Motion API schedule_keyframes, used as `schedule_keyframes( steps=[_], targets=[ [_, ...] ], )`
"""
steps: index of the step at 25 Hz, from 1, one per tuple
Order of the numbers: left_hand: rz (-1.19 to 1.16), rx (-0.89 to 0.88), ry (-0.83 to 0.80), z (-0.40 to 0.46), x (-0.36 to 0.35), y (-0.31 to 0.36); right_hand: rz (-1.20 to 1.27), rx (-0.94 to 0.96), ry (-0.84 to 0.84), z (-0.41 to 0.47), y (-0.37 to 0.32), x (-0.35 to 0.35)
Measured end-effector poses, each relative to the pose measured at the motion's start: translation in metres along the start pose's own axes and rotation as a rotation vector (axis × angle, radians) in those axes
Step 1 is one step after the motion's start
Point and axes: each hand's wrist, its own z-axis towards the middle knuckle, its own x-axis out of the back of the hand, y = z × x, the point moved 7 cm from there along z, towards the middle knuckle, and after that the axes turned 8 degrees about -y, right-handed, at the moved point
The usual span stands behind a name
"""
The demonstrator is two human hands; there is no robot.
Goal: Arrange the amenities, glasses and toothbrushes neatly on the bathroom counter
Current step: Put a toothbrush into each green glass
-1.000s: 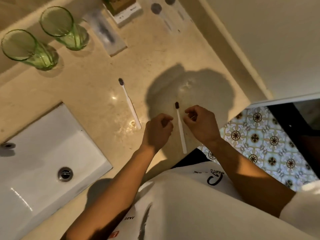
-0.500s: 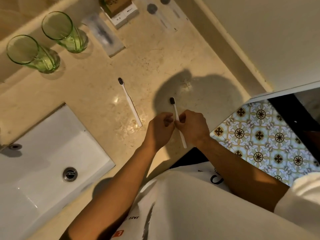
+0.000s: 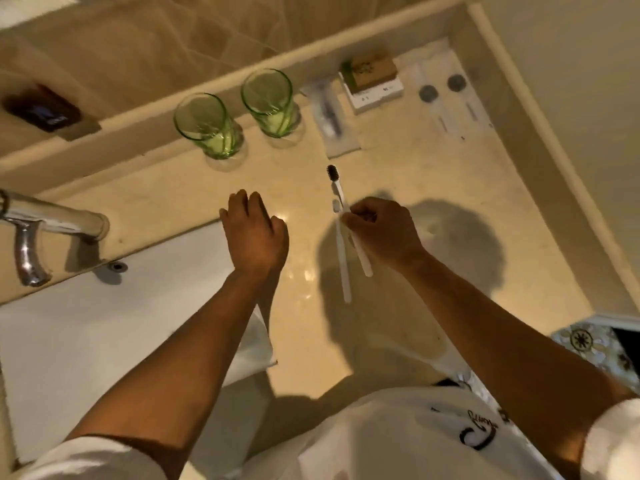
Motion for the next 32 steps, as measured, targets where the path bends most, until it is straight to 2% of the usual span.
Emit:
schedule_keyframes(
  steps=[3, 7, 11, 17, 26, 32],
  targets=[
    [0.086, 0.047, -0.052, 0.025, -0.010, -0.016, 0.042, 0.133, 0.024, 0.044, -0.055, 0.000],
    [0.087, 0.056, -0.067, 0.024, -0.021, -0.019, 0.133, 0.347, 0.097, 0.098, -0.117, 0.022],
    [0.063, 0.097, -0.074, 0.028, -0.020, -0.026, 0.261, 0.375, 0.120, 0.151, -0.152, 0.044],
    [0.094, 0.047, -0.019, 0.029, -0.022, -0.025, 0.275, 0.367, 0.227, 0.183, -0.159, 0.061],
    [0.087, 0.065, 0.002, 0.031, -0.024, -0.026, 0.107, 0.356, 0.166, 0.202, -0.150, 0.029],
    [0.086, 0.068, 0.006, 0.030, -0.023, -0.025, 0.078, 0.358, 0.135, 0.204, -0.146, 0.015]
  ],
)
